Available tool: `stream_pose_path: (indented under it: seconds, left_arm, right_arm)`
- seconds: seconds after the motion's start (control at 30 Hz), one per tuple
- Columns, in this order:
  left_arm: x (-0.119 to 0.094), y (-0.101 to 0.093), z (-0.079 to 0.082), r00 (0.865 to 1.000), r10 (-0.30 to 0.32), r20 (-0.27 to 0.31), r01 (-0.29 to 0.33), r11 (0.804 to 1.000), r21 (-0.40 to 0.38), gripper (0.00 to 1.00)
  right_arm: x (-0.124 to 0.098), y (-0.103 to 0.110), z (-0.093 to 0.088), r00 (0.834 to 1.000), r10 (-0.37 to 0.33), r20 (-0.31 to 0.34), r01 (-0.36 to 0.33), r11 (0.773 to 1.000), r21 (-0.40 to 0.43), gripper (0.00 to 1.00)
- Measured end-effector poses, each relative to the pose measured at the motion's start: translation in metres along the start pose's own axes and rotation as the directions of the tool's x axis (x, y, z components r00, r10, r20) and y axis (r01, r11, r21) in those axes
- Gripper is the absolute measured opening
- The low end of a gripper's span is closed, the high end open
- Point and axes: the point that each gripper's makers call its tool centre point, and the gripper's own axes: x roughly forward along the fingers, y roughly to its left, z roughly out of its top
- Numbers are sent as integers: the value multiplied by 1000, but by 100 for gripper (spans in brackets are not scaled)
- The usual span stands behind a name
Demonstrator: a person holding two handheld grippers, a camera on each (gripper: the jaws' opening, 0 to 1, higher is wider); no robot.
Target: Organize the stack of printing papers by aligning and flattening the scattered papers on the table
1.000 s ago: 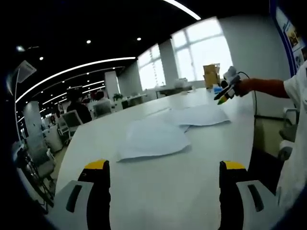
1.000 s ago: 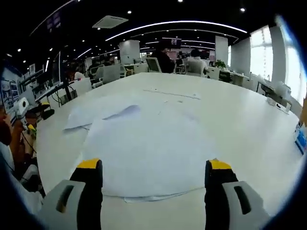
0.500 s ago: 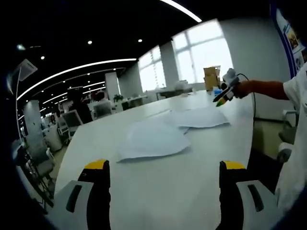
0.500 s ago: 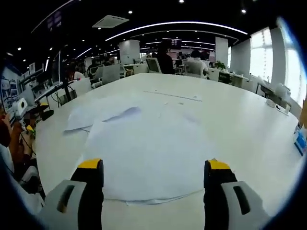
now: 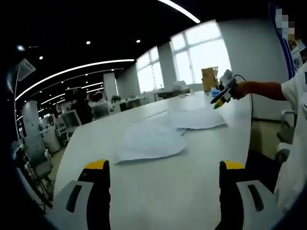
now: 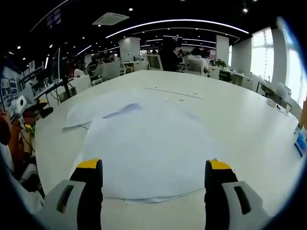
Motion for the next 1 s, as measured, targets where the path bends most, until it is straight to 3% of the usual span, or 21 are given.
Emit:
stream_pose_path:
  seconds: [0.23, 0.37, 0.5, 0.6, 0.73, 1.0]
  left_arm:
    - [3, -4, 3, 1000, -12, 20, 12, 1000, -13, 97]
    - [6, -15, 13, 996, -46, 78, 42, 998, 46, 96]
    - [6, -24, 19, 992, -80, 101, 80, 997, 10, 93]
    - [7, -25, 24, 989, -89, 116, 91, 996, -15, 96]
    - [9, -25, 24, 990, -90, 104, 97, 993, -70, 96]
    - [14, -27, 18, 993, -91, 76, 96, 993, -74, 94]
  right_arm:
    - [-1, 2, 0, 1000, 7, 4, -7, 1000, 1, 83]
    - [-2, 3, -1, 1000, 7, 5, -7, 1000, 2, 83]
    - [-1, 6, -1, 1000, 14, 8, -14, 1000, 5, 83]
    - [-1, 8, 1, 1000, 18, 12, -18, 1000, -1, 83]
    - [-2, 7, 0, 1000, 16, 3, -16, 1000, -2, 83]
    - [-3, 7, 4, 1000, 20, 17, -20, 1000, -2, 83]
